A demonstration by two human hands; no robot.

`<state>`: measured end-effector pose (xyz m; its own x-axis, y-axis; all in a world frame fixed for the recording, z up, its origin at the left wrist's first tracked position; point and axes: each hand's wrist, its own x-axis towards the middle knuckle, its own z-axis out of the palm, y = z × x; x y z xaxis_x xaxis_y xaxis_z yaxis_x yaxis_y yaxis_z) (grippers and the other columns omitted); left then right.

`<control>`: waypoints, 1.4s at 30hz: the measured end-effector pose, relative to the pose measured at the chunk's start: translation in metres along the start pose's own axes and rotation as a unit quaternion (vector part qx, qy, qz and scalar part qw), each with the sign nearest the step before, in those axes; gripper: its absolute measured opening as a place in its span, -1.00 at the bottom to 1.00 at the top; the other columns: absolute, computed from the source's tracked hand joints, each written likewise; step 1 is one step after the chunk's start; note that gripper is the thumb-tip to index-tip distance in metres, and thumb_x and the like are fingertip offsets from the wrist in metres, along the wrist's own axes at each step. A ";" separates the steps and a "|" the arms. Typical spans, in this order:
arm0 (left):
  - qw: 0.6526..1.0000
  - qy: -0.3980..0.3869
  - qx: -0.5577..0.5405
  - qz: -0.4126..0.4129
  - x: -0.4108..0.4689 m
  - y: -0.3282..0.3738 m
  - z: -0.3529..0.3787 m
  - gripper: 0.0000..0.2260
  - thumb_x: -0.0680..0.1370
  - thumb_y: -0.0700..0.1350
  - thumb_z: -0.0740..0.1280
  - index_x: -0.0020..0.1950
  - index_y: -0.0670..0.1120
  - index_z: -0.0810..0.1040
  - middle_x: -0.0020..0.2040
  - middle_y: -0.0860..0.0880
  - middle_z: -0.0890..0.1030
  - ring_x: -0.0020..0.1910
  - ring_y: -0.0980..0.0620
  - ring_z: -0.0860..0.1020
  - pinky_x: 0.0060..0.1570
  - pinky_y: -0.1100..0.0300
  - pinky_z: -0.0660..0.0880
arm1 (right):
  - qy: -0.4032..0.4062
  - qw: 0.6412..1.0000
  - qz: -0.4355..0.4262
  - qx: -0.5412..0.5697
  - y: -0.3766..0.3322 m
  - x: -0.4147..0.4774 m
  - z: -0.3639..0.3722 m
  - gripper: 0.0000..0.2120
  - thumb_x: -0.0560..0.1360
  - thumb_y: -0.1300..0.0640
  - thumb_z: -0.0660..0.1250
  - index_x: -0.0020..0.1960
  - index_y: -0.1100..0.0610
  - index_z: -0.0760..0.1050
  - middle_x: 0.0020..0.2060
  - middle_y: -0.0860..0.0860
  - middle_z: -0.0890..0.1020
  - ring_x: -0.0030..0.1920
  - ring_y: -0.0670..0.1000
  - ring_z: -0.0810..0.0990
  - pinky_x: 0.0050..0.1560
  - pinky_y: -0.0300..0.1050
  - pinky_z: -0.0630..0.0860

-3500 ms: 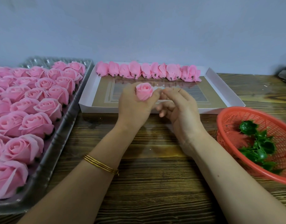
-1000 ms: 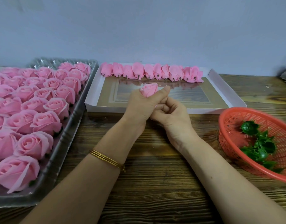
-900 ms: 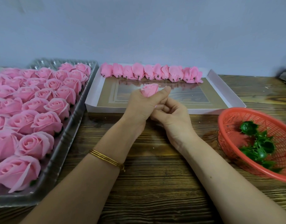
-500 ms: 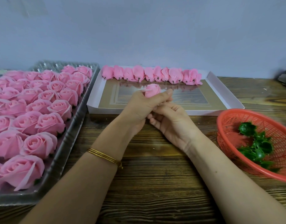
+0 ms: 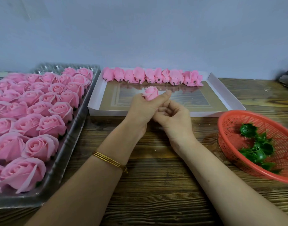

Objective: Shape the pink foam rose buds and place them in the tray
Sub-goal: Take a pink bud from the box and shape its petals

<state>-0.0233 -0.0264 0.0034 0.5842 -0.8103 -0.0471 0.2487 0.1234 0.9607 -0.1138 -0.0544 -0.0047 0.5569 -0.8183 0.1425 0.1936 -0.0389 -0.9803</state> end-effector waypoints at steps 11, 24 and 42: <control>0.997 -0.063 0.044 -0.029 -0.003 0.011 -0.005 -0.78 0.53 -0.01 0.41 -0.17 -0.15 0.62 -0.31 0.01 0.65 -0.55 0.15 0.46 -0.54 0.29 0.22 | -0.097 0.976 0.122 0.151 0.000 0.008 -0.005 -0.77 0.53 0.33 0.29 -0.28 0.20 0.58 -0.41 0.04 0.59 -0.36 -0.07 0.53 -0.28 -0.32 0.49; 0.999 -0.036 0.020 -0.027 -0.001 0.006 -0.004 -0.83 0.47 -0.07 0.49 -0.21 -0.16 0.64 -0.37 -0.09 0.61 -0.43 0.01 0.53 -0.48 0.28 0.36 | -0.042 0.994 0.067 0.074 0.005 0.004 -0.003 -0.90 0.44 0.46 0.34 -0.13 0.30 0.55 -0.31 0.15 0.54 -0.31 -0.03 0.49 -0.20 -0.26 0.47; 0.978 -0.005 0.130 0.163 -0.003 0.004 -0.006 -0.70 0.50 -0.31 0.39 -0.38 -0.05 0.47 -0.53 0.17 0.51 -0.51 0.28 0.48 -0.49 0.46 0.38 | 0.029 0.992 0.036 0.115 -0.003 0.010 -0.006 -0.94 0.50 0.17 0.33 -0.06 0.17 0.51 -0.26 0.07 0.58 -0.21 0.00 0.57 -0.17 -0.07 0.53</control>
<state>-0.0193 -0.0202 0.0061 0.5916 -0.7583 0.2740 -0.1548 0.2268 0.9616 -0.1137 -0.0653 -0.0007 0.5297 -0.8462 0.0583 0.3379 0.1475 -0.9296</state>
